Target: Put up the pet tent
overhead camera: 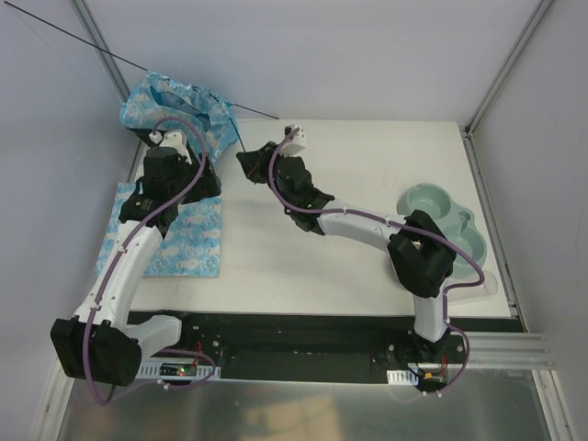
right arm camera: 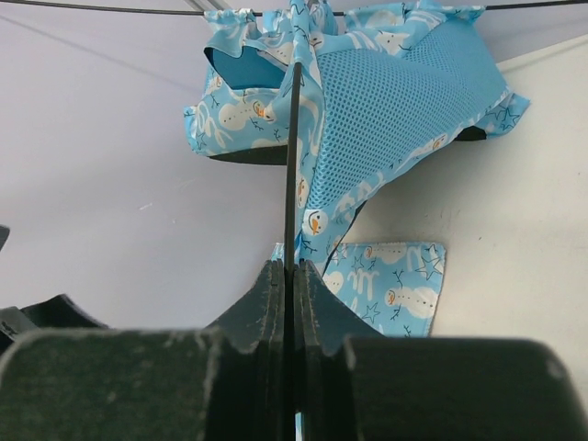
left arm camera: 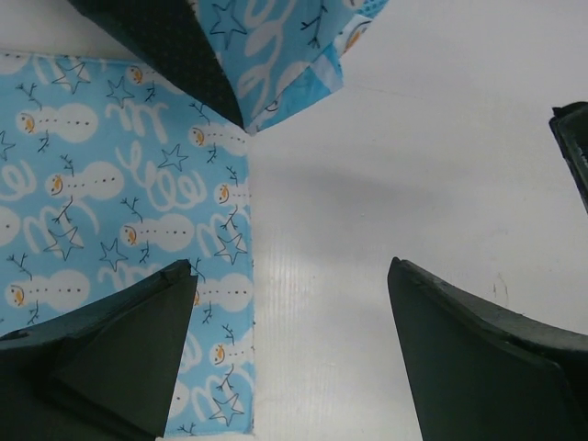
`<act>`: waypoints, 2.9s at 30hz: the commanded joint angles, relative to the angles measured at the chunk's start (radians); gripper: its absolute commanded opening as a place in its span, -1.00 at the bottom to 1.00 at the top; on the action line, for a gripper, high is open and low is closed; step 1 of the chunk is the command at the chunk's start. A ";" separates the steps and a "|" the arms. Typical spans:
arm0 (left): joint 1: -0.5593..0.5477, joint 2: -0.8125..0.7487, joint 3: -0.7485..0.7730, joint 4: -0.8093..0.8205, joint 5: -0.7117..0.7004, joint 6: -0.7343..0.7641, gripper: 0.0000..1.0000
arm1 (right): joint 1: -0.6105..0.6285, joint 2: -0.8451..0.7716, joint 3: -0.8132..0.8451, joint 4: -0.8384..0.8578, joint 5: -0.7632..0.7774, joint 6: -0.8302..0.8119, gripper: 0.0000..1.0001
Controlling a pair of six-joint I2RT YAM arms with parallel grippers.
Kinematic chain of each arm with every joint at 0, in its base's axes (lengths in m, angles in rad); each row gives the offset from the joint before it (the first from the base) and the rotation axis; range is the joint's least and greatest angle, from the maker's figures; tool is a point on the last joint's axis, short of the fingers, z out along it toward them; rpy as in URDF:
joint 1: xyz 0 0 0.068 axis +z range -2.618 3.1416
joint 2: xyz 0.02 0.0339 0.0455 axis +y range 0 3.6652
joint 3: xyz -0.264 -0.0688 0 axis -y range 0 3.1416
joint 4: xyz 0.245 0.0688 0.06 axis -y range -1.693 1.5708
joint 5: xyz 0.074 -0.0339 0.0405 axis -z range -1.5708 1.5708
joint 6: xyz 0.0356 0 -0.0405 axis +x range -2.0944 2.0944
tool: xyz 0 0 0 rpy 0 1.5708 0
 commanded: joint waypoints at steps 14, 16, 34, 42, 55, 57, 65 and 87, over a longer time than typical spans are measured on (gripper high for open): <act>0.011 0.206 -0.056 0.433 0.068 0.400 0.01 | 0.002 -0.088 0.024 0.020 -0.015 0.059 -1.00; 0.011 0.222 -0.045 0.431 0.017 0.414 0.06 | 0.002 -0.088 0.027 0.020 -0.017 0.059 -1.00; 0.026 0.245 0.028 0.358 -0.023 0.482 0.52 | -0.006 -0.082 0.044 0.003 -0.032 0.079 -1.00; 0.024 0.160 0.044 0.318 -0.011 0.482 0.59 | -0.017 -0.085 0.044 0.003 -0.032 0.096 -1.00; 0.026 0.182 -0.018 0.280 0.104 0.528 0.60 | -0.023 -0.083 0.040 0.000 -0.043 0.131 -1.00; 0.026 0.214 -0.007 0.280 0.097 0.522 0.47 | -0.023 -0.085 0.038 0.000 -0.048 0.134 -1.00; 0.029 0.301 0.058 0.283 0.071 0.486 -0.17 | -0.023 -0.093 0.024 -0.003 -0.049 0.144 -1.00; 0.032 0.337 0.067 0.330 0.006 0.485 -0.43 | -0.023 -0.079 0.027 -0.008 -0.054 0.176 -1.00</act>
